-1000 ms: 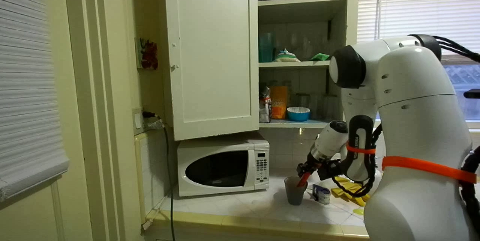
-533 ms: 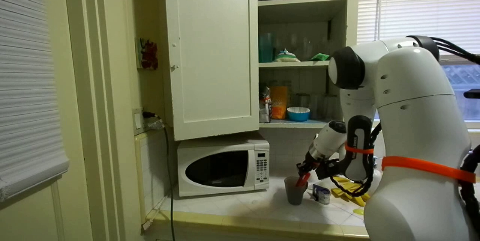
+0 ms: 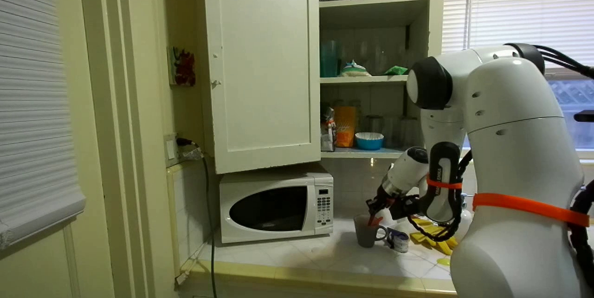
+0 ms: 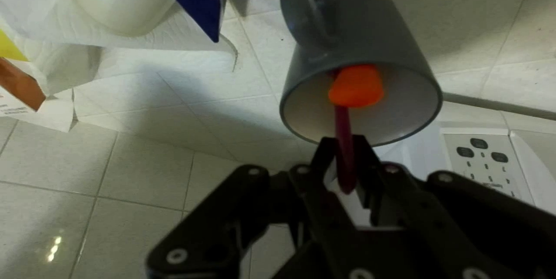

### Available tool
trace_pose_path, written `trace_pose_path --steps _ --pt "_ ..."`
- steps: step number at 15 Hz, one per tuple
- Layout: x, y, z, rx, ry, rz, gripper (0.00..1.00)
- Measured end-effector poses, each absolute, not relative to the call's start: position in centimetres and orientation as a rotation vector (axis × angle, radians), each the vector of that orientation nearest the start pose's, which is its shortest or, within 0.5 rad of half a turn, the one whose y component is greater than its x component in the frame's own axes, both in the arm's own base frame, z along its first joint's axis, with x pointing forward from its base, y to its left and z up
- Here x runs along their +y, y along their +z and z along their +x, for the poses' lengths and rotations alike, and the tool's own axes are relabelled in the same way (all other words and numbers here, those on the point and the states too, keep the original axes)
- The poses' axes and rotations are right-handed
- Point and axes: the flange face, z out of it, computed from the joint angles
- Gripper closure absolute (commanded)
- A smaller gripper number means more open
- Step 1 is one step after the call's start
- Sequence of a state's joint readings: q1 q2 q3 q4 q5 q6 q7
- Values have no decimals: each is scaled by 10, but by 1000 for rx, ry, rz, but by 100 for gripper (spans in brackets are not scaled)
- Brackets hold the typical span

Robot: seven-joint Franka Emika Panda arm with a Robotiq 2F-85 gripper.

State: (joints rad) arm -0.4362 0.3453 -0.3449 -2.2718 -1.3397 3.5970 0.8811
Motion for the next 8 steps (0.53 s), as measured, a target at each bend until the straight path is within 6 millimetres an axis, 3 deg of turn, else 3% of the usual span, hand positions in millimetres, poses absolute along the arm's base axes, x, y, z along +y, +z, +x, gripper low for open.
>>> trace_pose_path --steps 2,8 --pt "-263 272 444 217 -1109 -3029 54" --pt "-261 268 441 275 -1088 -3016 8"
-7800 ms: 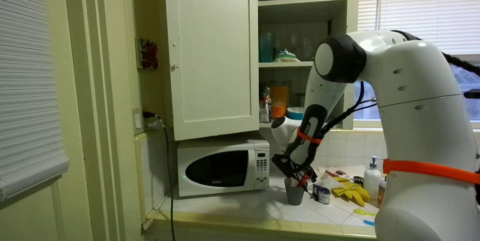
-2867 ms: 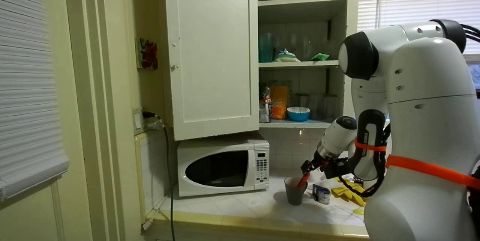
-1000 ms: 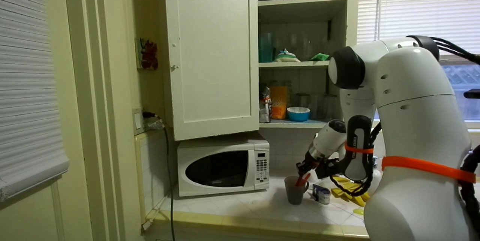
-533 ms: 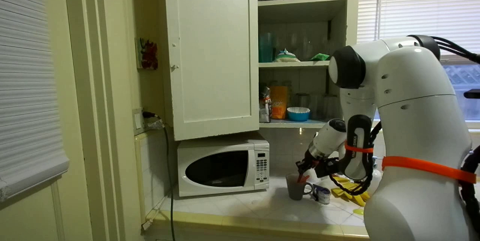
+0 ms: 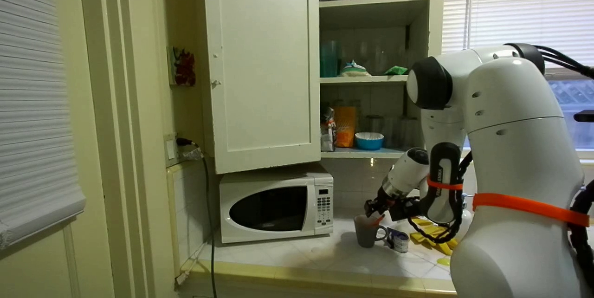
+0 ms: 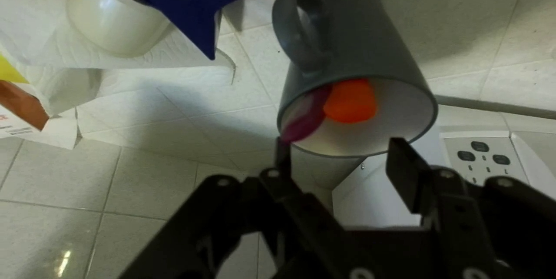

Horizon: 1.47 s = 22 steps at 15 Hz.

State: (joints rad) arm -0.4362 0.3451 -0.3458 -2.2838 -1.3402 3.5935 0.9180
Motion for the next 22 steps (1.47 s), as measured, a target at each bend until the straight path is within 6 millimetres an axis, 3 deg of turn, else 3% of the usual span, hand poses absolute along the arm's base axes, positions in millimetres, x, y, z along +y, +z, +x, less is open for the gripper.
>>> trace_pose_path --steps 2,8,10,11,17,19,22 --pt "-261 267 440 294 -1083 -3012 0" --pt "-257 261 430 300 -1034 -3010 1" --pt "-254 257 422 279 -997 -3018 19" --pt "-254 256 420 272 -982 -3023 21" --pt "-265 261 423 261 -991 -3066 0" --pt "-269 266 428 247 -1013 -3077 8" --pt "-269 269 432 215 -1025 -3085 11"
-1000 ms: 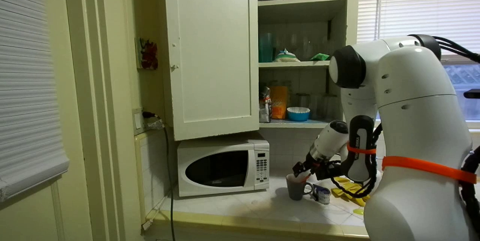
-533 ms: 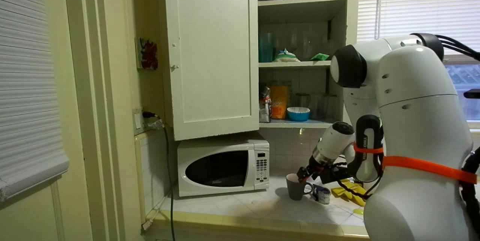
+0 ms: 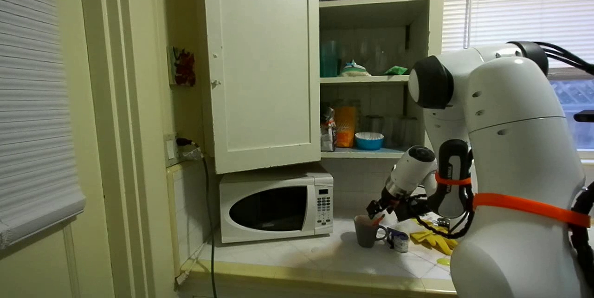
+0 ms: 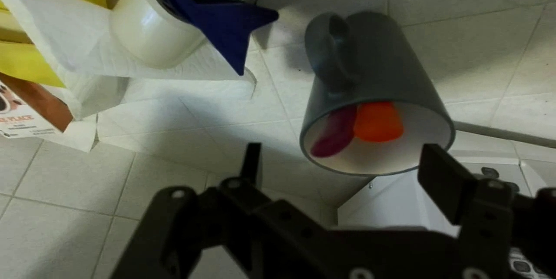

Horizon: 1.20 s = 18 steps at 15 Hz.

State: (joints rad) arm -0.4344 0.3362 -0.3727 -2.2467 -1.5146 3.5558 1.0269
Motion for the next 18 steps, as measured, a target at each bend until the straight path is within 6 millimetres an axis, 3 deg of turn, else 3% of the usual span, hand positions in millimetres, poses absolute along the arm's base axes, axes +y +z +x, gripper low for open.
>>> trace_pose_path --steps 4,7,10,14,17,18 --pt "-265 263 429 142 -987 -3102 15" --pt "-263 258 425 80 -955 -3117 30" --pt "-264 260 426 39 -953 -3128 28" --pt "-267 265 431 11 -973 -3135 34" --pt "-267 267 433 -12 -976 -3139 62" --pt "-266 267 433 -22 -975 -3141 62"
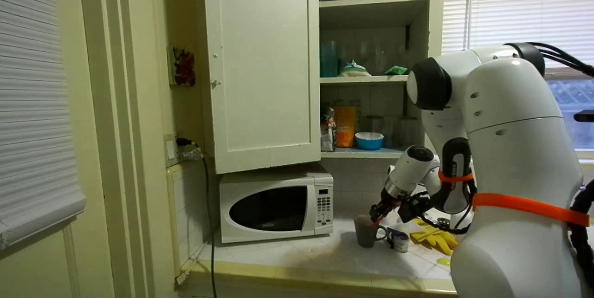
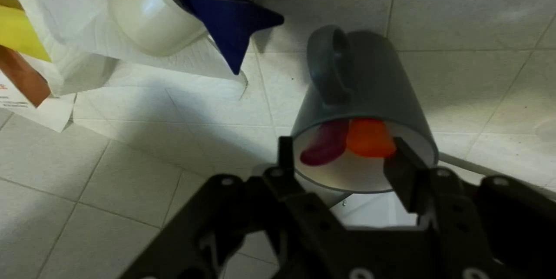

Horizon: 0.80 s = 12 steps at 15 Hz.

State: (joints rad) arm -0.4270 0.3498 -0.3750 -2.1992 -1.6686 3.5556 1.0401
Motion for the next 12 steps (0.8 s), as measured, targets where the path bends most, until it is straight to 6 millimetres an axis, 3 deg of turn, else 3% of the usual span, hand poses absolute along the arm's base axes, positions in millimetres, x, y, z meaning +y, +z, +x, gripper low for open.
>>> trace_pose_path --steps 2,4,5,7,8,10,12 --pt "-265 266 433 -40 -970 -3143 40" --pt "-264 265 432 -57 -963 -3145 30" --pt "-263 264 432 -66 -957 -3146 30" --pt "-262 261 431 -78 -944 -3148 43" --pt "-262 260 431 -83 -939 -3149 61" --pt "-261 258 430 -92 -930 -3150 78" --pt "-261 258 430 -96 -924 -3152 86"
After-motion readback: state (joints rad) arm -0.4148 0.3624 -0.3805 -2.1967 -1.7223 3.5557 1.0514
